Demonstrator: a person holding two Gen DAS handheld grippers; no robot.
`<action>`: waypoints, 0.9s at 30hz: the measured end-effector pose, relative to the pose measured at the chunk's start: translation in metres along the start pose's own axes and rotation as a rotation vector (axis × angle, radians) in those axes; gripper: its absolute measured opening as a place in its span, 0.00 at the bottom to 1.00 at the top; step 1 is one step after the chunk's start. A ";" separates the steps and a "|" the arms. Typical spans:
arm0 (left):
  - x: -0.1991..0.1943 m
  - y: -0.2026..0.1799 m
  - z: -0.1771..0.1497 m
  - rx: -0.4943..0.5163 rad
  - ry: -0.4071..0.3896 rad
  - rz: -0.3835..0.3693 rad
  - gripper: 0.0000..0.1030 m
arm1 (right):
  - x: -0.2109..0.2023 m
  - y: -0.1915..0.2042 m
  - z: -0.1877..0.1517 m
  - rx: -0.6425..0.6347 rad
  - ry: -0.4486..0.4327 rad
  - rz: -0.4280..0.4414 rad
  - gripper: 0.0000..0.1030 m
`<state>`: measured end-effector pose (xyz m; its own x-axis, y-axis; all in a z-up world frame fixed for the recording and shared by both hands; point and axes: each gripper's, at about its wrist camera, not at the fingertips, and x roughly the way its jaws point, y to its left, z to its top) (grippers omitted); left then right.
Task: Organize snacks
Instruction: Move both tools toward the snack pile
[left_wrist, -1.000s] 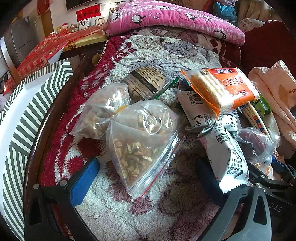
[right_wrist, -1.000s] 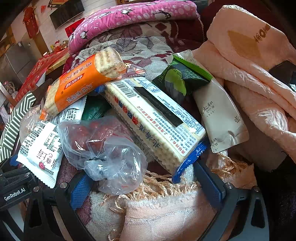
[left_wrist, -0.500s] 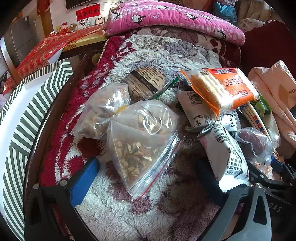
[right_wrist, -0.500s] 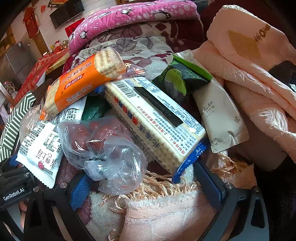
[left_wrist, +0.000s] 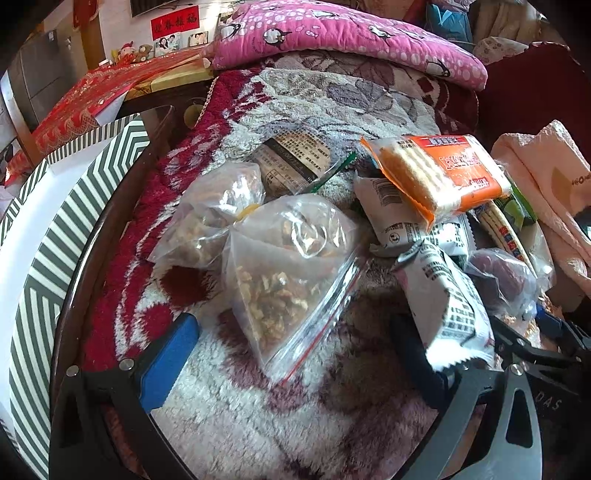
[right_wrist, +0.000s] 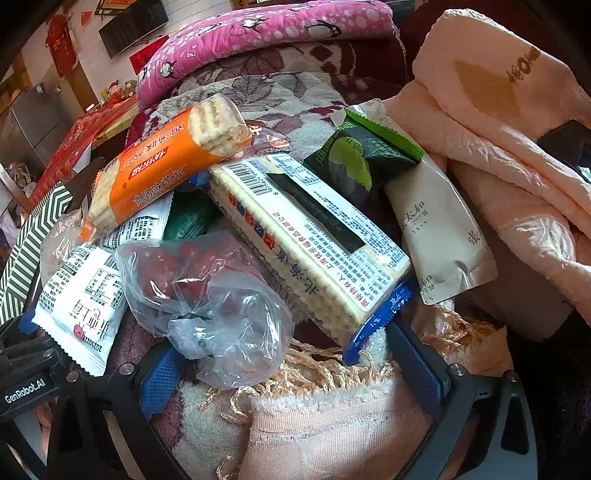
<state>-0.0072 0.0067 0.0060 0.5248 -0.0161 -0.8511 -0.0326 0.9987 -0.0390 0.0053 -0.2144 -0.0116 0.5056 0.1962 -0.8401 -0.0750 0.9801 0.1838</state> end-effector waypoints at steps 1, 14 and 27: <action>-0.002 0.001 -0.001 -0.004 0.005 0.000 1.00 | 0.000 -0.004 0.000 -0.002 0.006 -0.001 0.99; -0.049 0.002 -0.013 0.044 -0.033 -0.013 1.00 | -0.050 -0.001 0.009 0.023 0.019 0.055 0.99; -0.110 0.008 0.000 0.019 -0.168 -0.020 1.00 | -0.096 0.025 0.017 -0.072 -0.071 0.097 0.99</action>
<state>-0.0650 0.0169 0.0994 0.6597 -0.0298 -0.7509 -0.0050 0.9990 -0.0440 -0.0302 -0.2090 0.0823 0.5523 0.2897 -0.7817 -0.1861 0.9569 0.2231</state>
